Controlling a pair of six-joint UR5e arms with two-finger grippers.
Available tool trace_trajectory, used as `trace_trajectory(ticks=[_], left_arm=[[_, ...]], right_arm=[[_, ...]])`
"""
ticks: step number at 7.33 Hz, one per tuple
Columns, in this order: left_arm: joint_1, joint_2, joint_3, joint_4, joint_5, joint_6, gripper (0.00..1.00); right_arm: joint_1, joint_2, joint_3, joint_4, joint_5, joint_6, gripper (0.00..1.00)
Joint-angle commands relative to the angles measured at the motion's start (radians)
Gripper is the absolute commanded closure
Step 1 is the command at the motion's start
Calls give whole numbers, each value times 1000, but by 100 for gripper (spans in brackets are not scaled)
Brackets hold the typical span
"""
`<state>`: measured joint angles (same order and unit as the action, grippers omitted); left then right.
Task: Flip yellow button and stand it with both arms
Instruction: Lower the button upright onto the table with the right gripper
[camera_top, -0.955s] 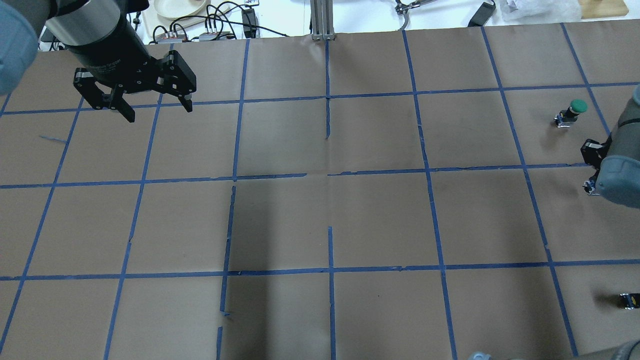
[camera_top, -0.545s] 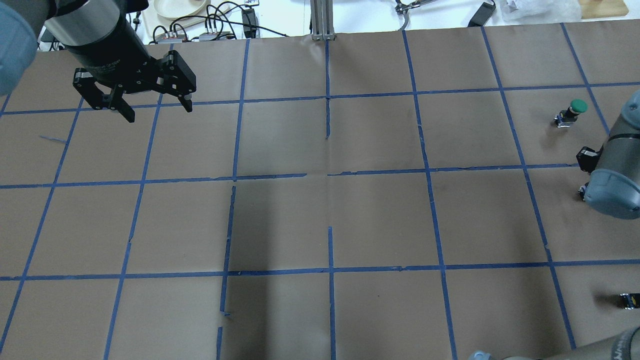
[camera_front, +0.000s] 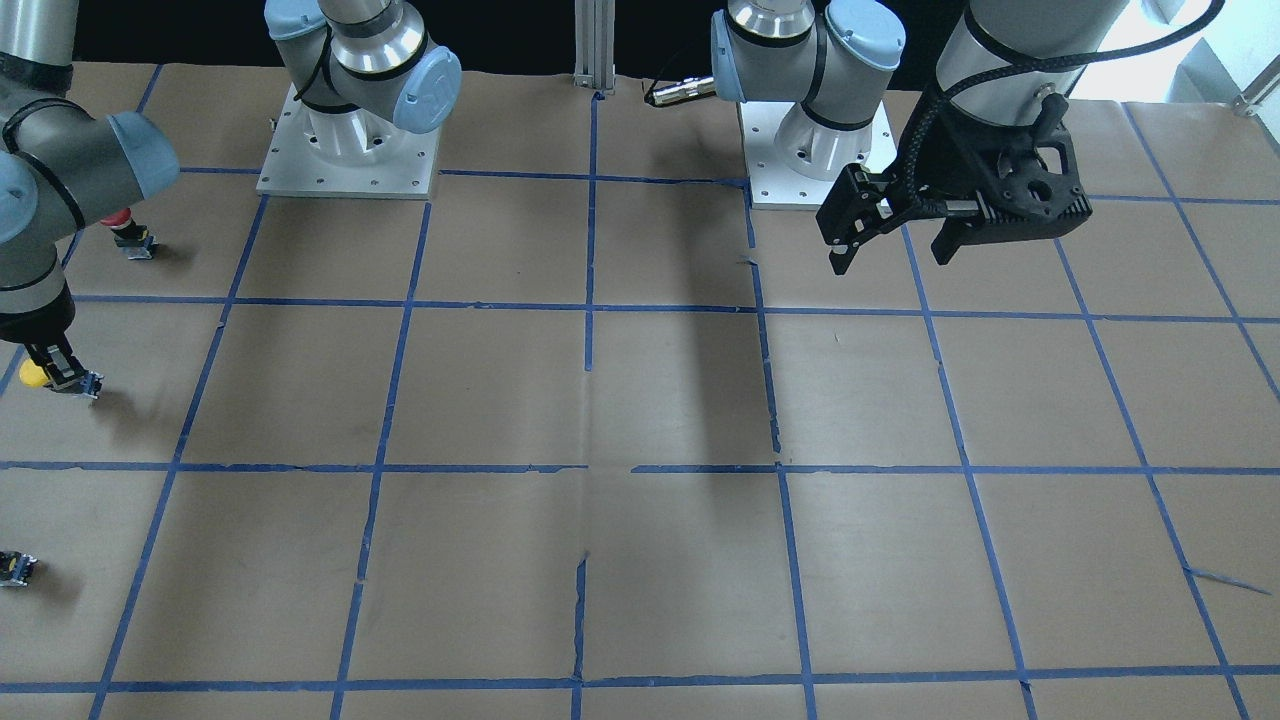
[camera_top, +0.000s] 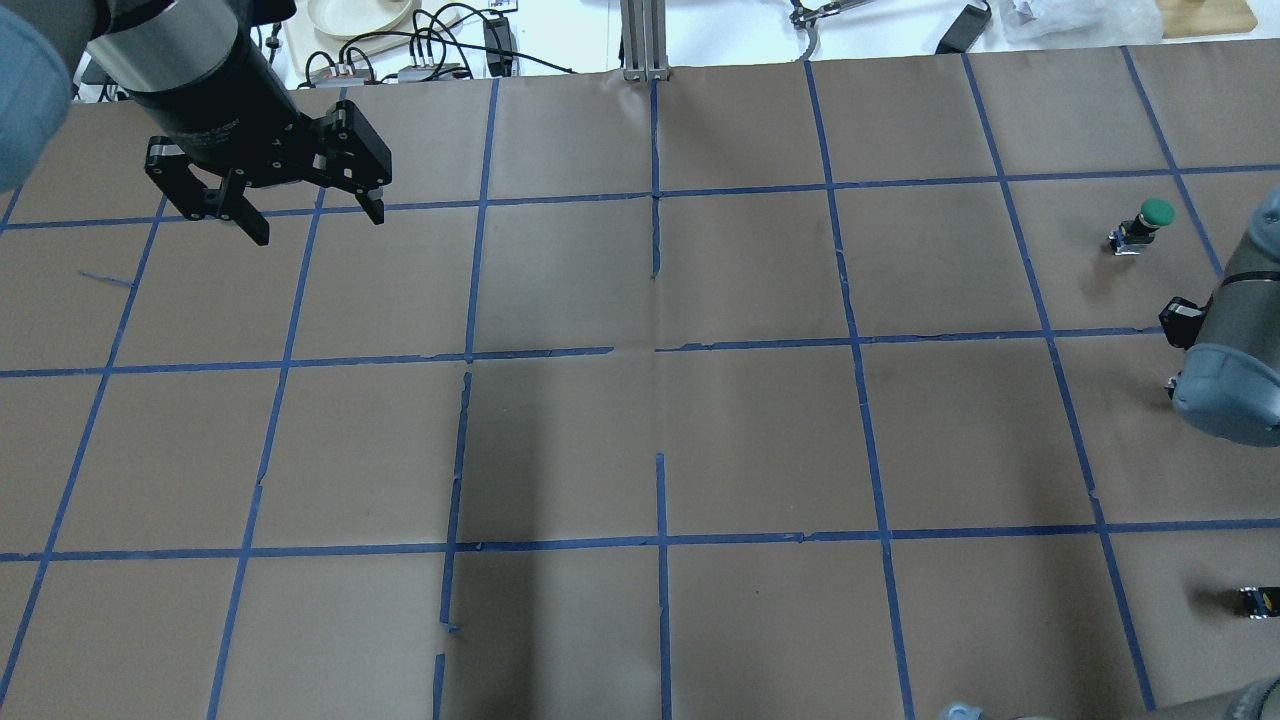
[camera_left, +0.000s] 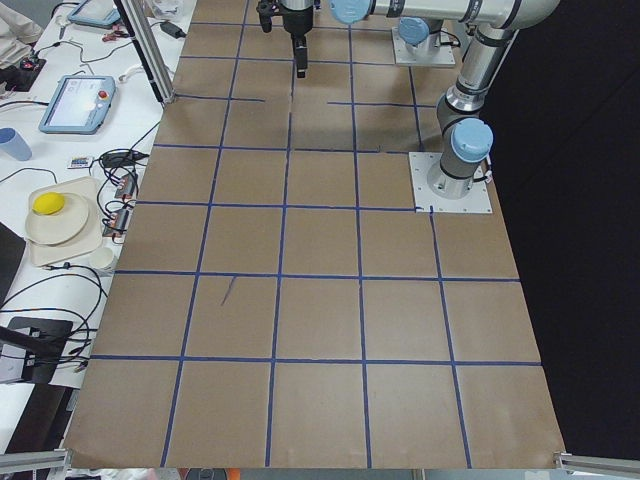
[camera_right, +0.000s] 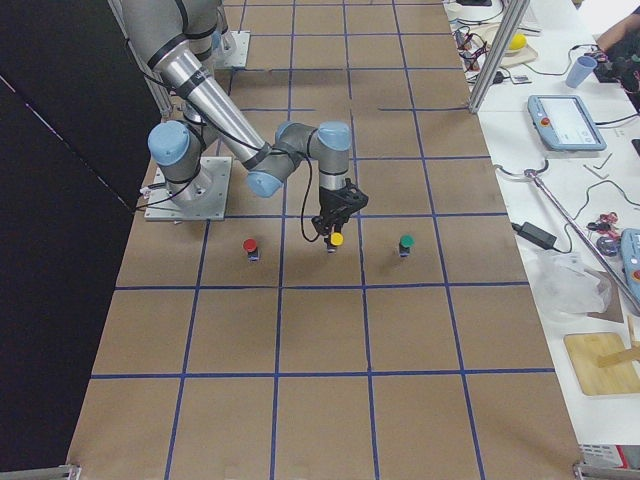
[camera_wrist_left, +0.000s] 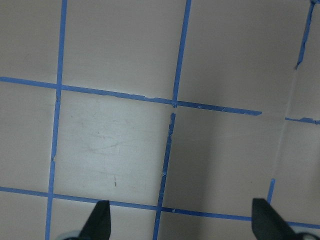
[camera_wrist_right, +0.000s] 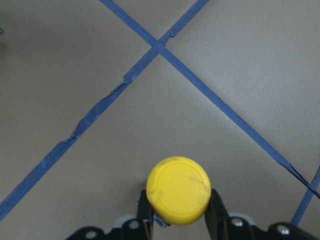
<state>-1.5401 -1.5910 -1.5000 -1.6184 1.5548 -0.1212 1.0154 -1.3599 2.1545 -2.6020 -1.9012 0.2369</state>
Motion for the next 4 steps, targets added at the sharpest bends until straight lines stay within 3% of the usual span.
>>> trace_trajectory(ticks=[1,3,4], left_arm=[[2,0,3,0,-1,0,0],[3,0,6,2,-1,0,0],[3,0,6,2,-1,0,0]], right_arm=[[0,22,-1,-15,-2,-17,71],[0,30,-1,-20,-1,-19,66],[0,31,1,-20,1,-18,28]])
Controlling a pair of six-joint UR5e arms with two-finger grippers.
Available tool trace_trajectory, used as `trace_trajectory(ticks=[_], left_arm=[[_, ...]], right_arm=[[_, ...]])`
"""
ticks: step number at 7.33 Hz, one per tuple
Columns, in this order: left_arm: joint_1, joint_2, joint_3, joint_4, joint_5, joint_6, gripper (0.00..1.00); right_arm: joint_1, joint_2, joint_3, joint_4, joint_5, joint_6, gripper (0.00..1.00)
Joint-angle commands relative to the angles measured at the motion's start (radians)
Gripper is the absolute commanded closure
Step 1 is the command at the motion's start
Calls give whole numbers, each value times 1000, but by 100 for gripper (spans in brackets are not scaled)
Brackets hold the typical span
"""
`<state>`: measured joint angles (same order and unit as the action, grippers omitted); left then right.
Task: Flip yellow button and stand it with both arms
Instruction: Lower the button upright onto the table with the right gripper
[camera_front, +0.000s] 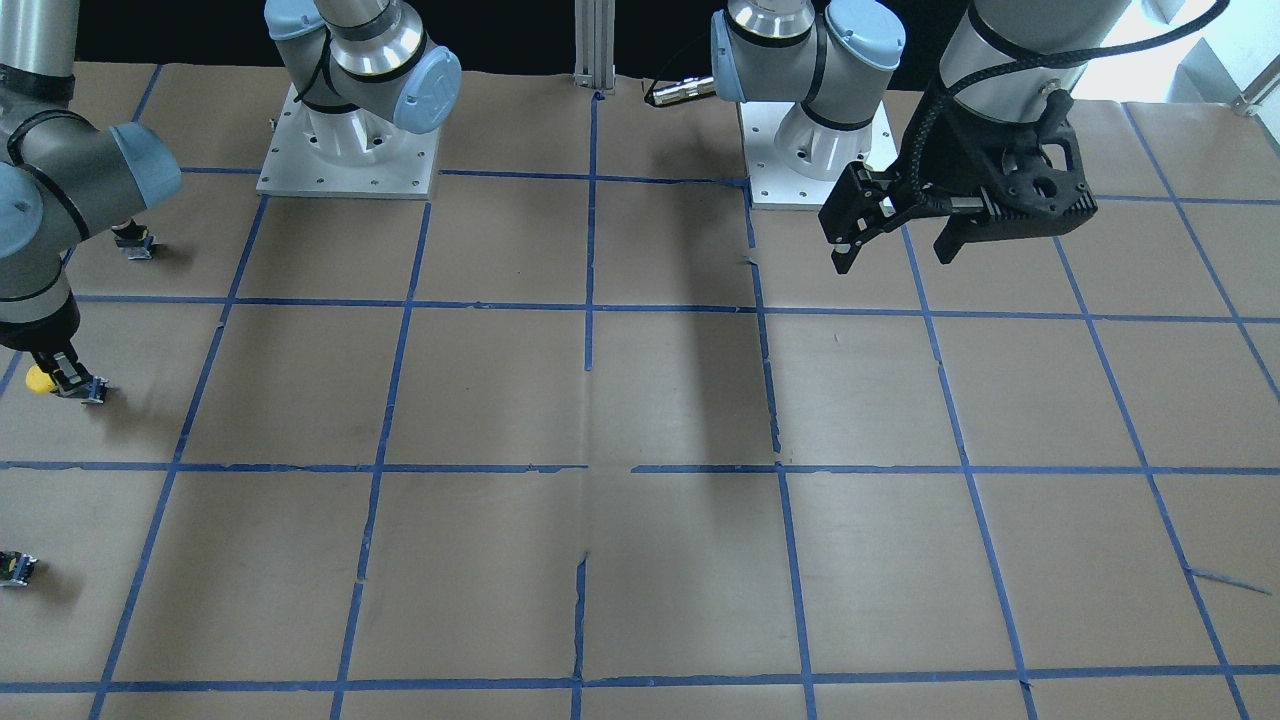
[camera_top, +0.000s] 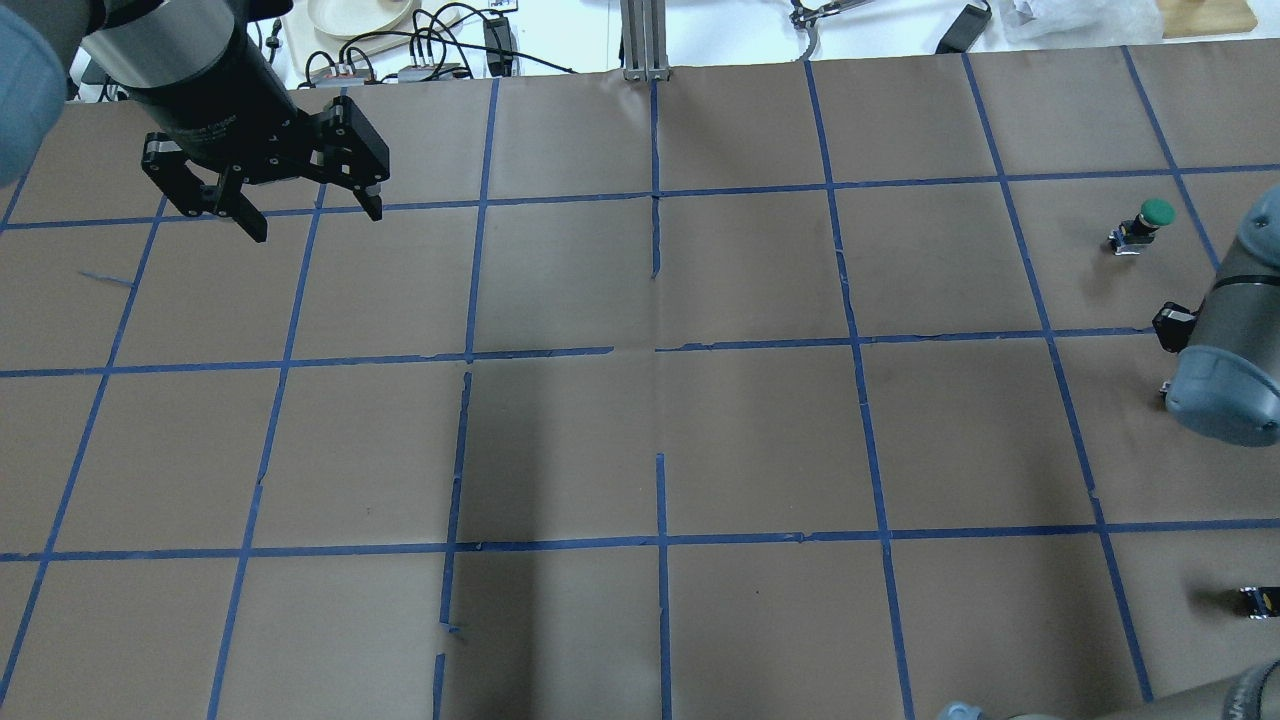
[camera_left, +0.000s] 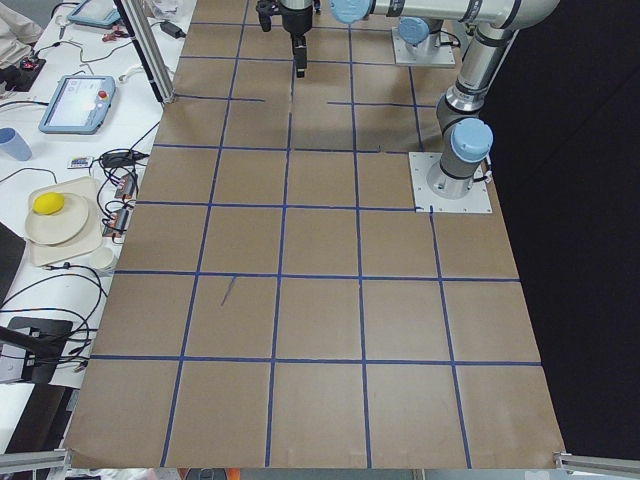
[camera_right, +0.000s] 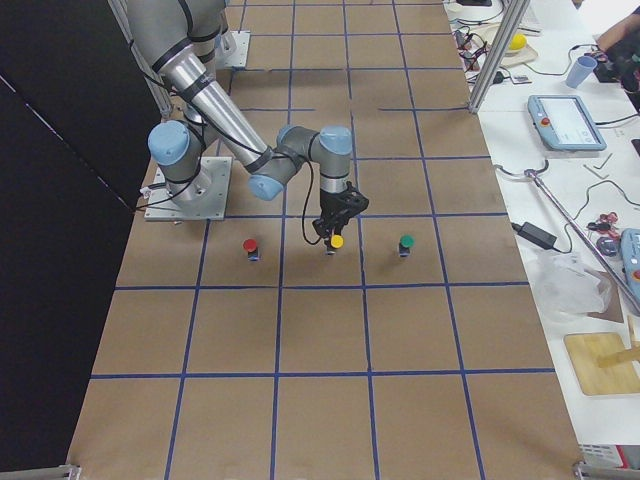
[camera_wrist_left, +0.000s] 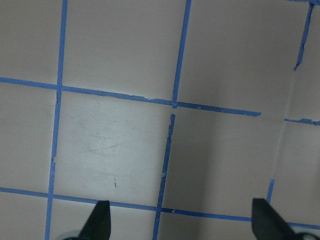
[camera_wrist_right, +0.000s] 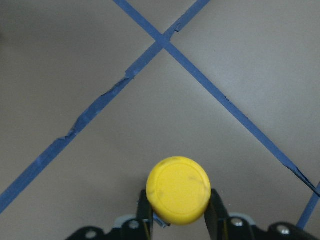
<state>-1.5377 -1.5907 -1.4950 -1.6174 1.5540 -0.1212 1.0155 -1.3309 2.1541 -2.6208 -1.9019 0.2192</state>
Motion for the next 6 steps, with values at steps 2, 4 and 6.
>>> trace_trajectory(ticks=[2,4,6], left_arm=[[2,0,2,-1,0,0,0],[2,0,4,1,0,0,0],[4,-2,10,1,0,0,0]], right_arm=[[0,-8,3,14,9,-1,0],[0,-25,-8,75,15,-81,0],[3,-118,-45,236,117,-93,0]])
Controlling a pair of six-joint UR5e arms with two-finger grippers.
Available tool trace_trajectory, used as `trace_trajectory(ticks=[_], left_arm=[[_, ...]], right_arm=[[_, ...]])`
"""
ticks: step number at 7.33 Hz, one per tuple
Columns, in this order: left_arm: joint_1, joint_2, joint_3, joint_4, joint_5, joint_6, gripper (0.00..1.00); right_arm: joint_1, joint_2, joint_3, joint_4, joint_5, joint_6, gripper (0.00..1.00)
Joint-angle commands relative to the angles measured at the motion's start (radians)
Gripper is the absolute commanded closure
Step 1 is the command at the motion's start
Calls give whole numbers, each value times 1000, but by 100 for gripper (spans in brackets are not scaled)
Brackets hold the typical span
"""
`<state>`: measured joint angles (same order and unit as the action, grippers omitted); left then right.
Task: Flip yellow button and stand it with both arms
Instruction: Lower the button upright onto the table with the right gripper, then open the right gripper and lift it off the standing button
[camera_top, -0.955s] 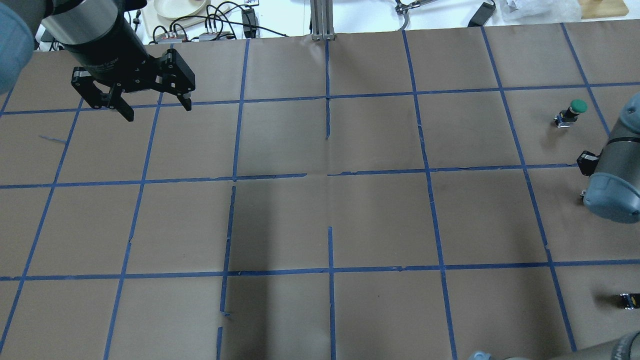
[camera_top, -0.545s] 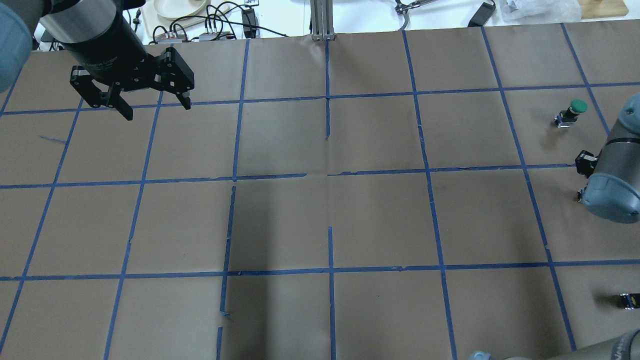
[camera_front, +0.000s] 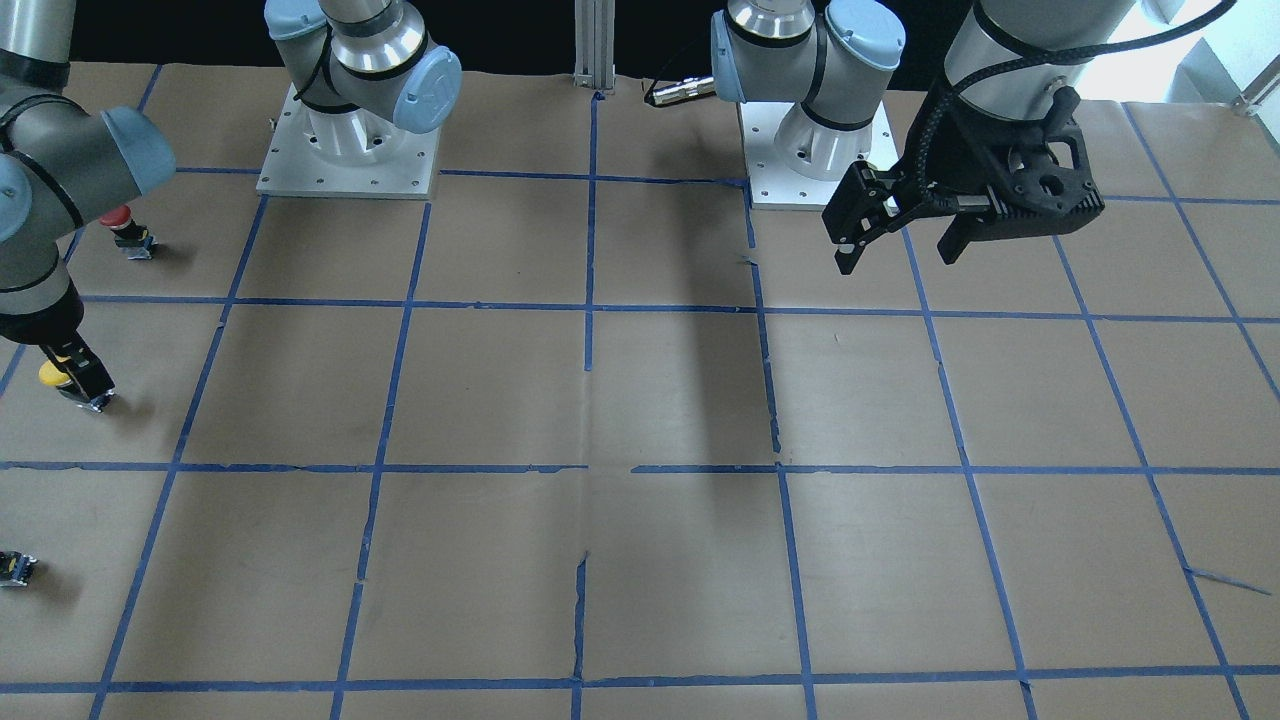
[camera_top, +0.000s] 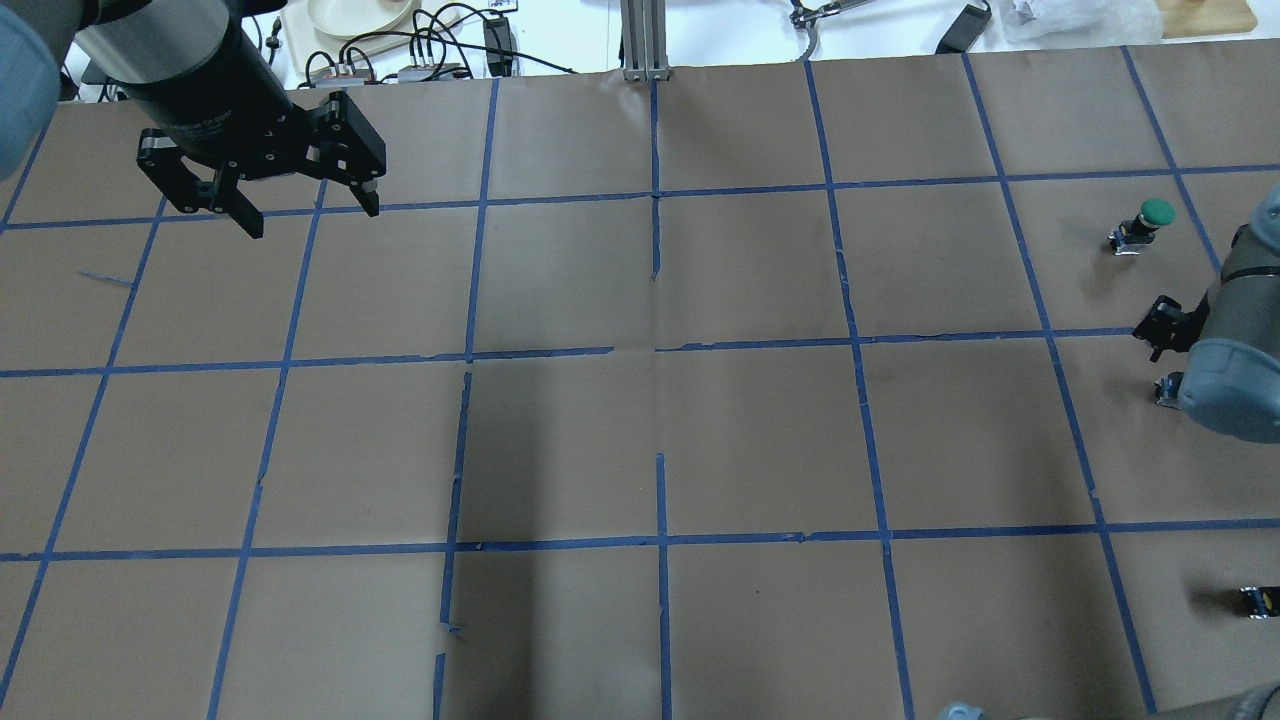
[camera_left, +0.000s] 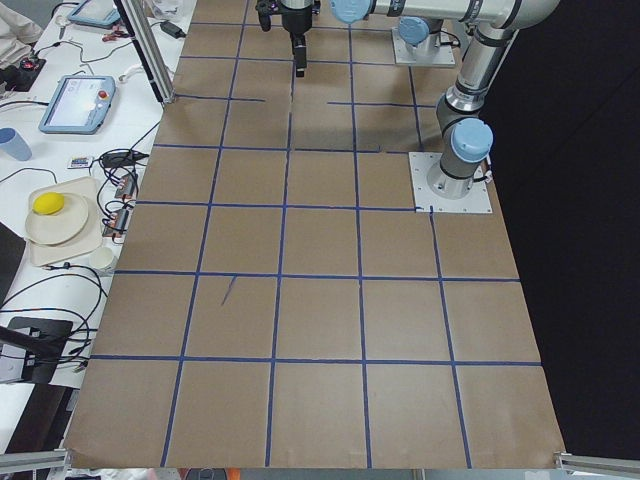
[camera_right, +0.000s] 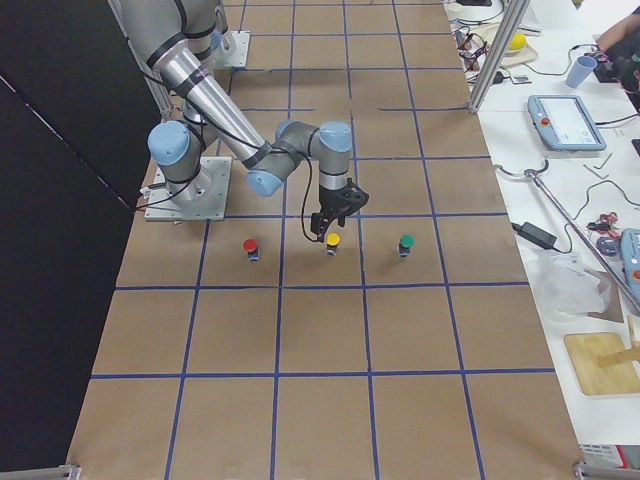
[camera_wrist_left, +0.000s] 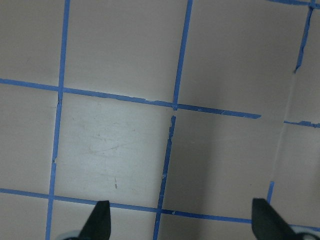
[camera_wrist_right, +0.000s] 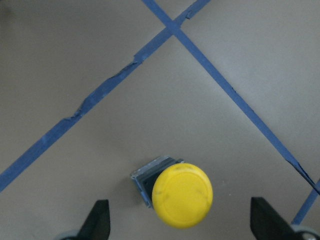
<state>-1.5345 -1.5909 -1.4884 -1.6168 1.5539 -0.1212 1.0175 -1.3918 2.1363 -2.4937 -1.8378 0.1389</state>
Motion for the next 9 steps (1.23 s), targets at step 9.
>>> trace_trajectory(ticks=[9], left_arm=[[-3,-1,16,-5,5,0,0]], right_arm=[[509,-312,-427,954,268,-44,0]])
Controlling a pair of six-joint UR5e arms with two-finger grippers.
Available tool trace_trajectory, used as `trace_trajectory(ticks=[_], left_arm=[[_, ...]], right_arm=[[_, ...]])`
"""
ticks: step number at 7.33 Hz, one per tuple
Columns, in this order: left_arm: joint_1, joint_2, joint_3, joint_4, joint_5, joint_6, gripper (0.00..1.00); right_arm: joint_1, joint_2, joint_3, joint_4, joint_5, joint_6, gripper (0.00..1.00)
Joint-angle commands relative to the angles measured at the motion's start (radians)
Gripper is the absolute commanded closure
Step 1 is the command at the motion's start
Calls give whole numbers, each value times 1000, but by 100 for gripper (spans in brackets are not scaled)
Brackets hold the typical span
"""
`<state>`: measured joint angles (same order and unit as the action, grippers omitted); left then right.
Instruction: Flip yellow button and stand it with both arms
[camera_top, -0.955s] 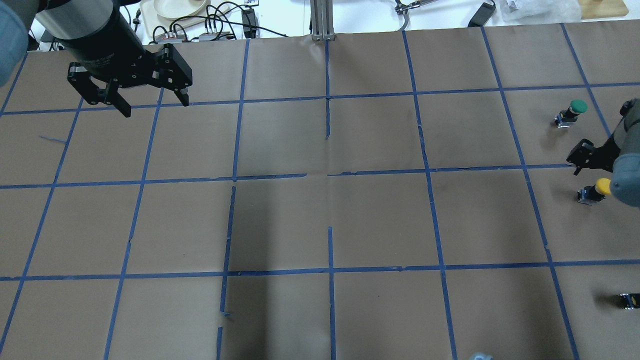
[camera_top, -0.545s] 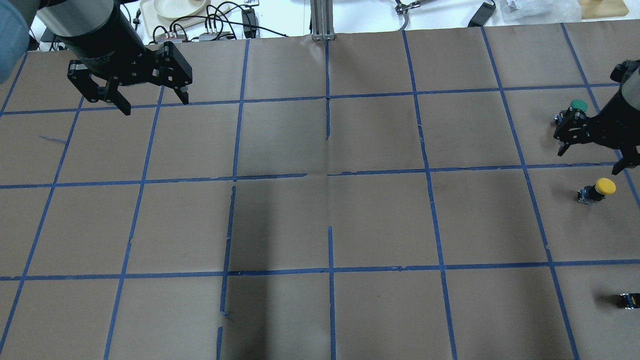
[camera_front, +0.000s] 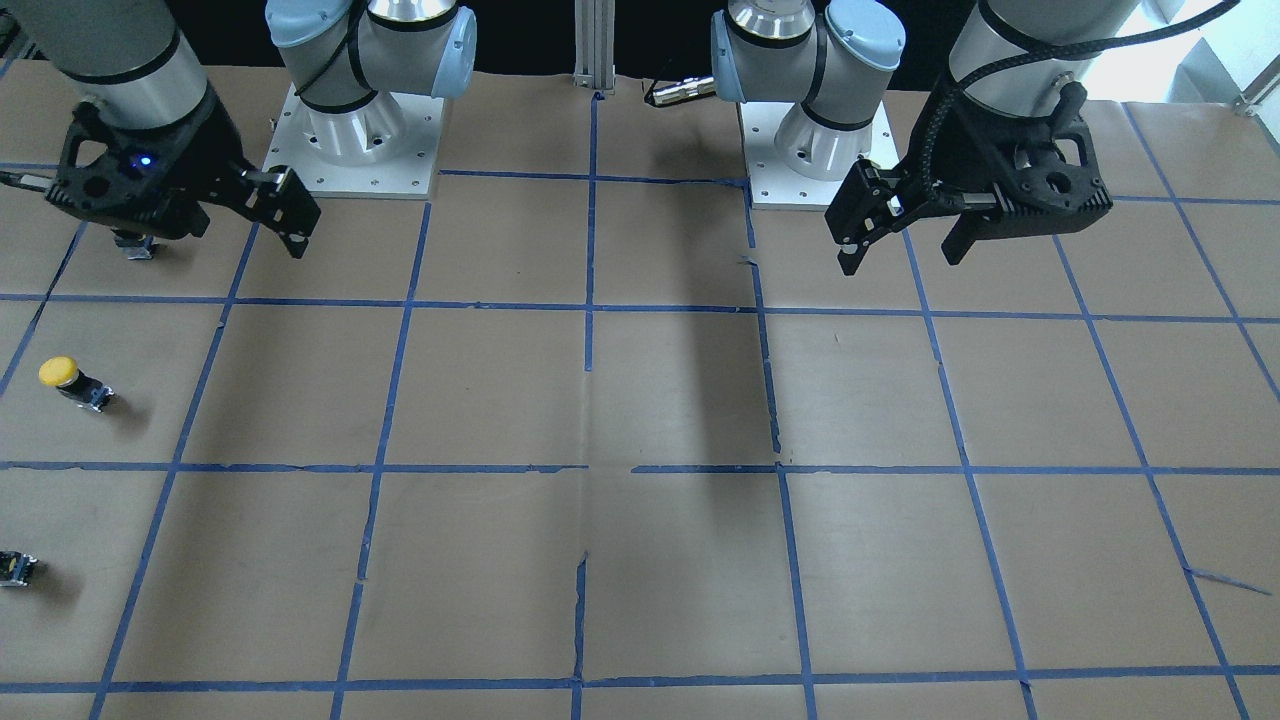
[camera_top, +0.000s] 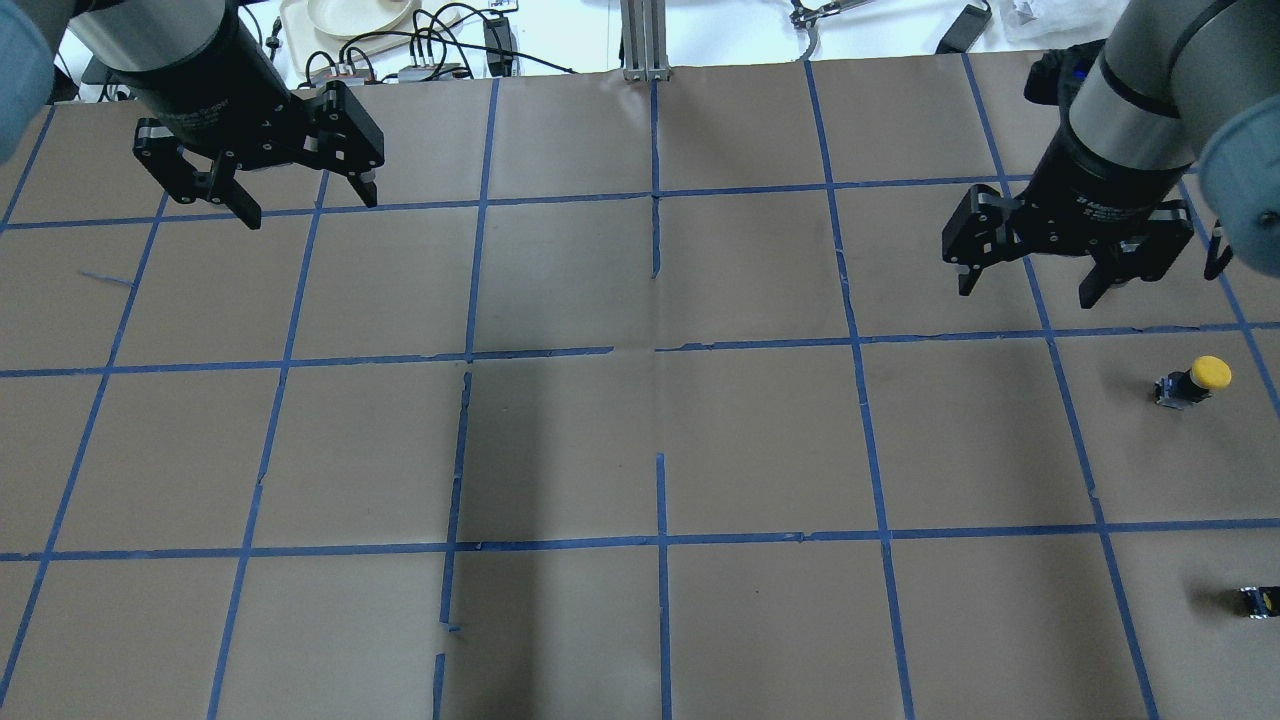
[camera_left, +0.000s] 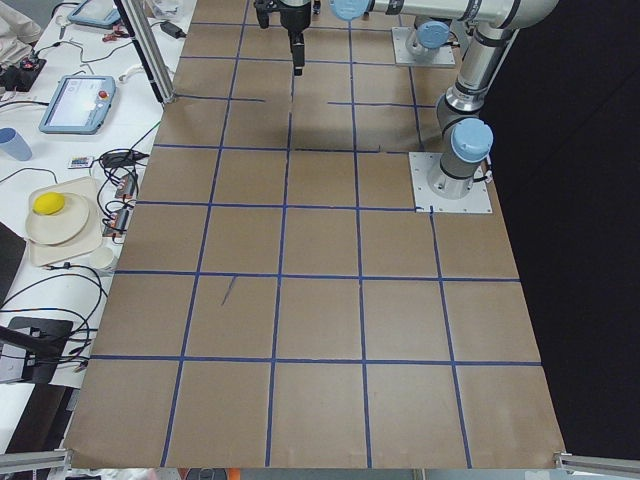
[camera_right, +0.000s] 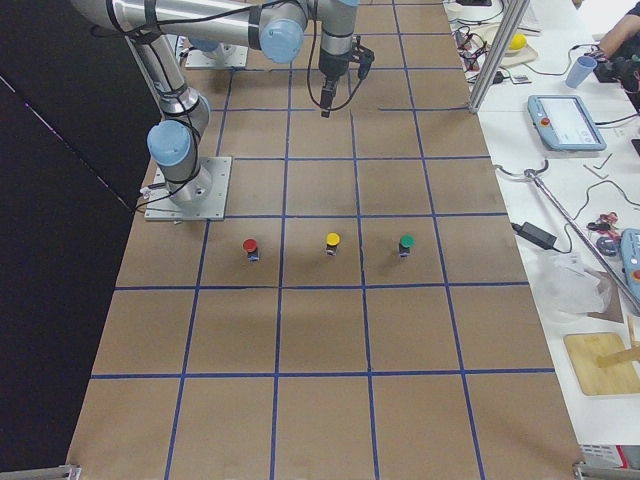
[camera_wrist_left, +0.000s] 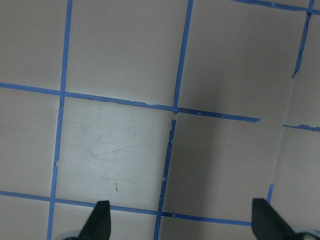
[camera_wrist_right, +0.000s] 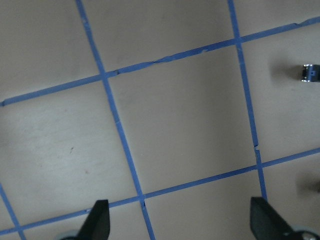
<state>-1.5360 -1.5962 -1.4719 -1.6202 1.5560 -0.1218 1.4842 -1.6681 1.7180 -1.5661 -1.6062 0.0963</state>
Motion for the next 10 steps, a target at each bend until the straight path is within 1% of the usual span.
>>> trace_trajectory(ticks=[1,2,3,4,5,6,10], left_arm=[[2,5,1,2,-2,1,0],[2,4,1,2,-1,1,0],[2,4,1,2,1,1,0],[0,2,1,3,1,-1,0],[0,2,1,6,4,1,0],[2,5,1,6,9,1,0],[5,10,1,2,15,1,0]], right_arm=[[44,-50,-9,31,75,-3,0],[44,-54,-8,94,30,-3,0],[44,-62,-12,101,5,-9,0],[47,-70,-12,100,47,-9,0],[47,-65,-20,97,70,-7,0],[45,-67,-20,100,56,-9,0],[45,-64,-23,97,57,-9,0]])
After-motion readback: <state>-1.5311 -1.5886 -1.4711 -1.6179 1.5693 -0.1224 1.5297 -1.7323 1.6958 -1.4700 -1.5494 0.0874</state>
